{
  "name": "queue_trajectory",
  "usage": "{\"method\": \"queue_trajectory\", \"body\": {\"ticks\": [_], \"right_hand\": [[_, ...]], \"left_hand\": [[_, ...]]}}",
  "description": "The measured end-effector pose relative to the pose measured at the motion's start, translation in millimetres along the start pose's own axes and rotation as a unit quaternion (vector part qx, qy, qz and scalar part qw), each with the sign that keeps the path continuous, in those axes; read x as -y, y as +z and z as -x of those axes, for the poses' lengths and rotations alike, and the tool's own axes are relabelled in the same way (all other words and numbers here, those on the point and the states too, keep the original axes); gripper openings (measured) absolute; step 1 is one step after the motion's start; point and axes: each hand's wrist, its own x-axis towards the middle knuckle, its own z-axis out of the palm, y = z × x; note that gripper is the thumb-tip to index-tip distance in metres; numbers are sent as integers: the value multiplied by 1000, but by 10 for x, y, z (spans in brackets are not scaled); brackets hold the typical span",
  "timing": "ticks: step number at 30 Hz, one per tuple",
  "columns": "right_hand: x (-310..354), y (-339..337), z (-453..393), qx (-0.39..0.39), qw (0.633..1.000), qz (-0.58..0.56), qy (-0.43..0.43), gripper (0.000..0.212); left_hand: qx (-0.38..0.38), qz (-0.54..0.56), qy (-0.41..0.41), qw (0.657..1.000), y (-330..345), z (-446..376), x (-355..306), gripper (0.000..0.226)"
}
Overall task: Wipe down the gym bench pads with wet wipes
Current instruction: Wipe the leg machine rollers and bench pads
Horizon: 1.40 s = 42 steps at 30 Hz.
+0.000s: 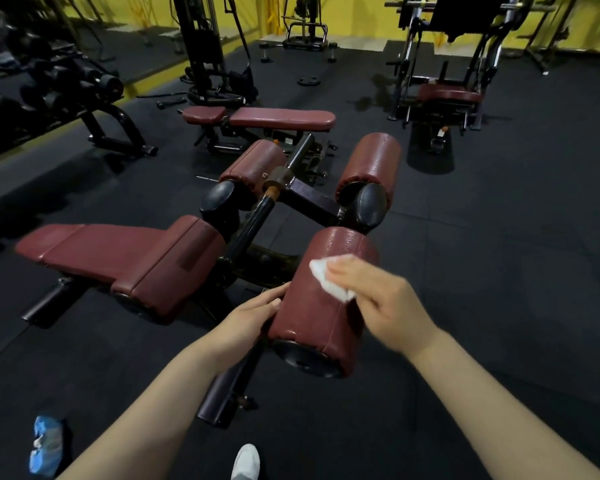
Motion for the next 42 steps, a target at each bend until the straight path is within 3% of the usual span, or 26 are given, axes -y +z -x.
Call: {"method": "queue_trajectory", "body": {"ticks": [5, 12, 17, 21, 24, 31, 38, 42], "right_hand": [[327, 64, 452, 35, 997, -38, -62, 53], [515, 41, 492, 36, 996, -56, -67, 45], [670, 50, 475, -19, 992, -111, 50, 49], [816, 27, 559, -109, 970, -135, 170, 51], [952, 15, 695, -165, 930, -176, 278, 53], [1090, -15, 1150, -159, 874, -120, 444, 46], [1082, -353, 1363, -171, 857, -70, 482, 44], [876, -599, 1458, -170, 858, -68, 480, 46]], "left_hand": [[-6, 3, 3, 1000, -6, -20, 29, 36], [-7, -54, 22, 998, 4, 12, -30, 39], [-7, -103, 68, 992, -21, 30, 6, 33], [-25, -134, 115, 984, -48, 124, -14, 33], [-21, -251, 172, 952, -86, 252, -69, 43], [38, -457, 317, 830, 67, 539, -221, 48], [90, -524, 383, 755, 604, 634, -320, 50], [93, -531, 397, 743, 979, 513, -306, 49]]}}
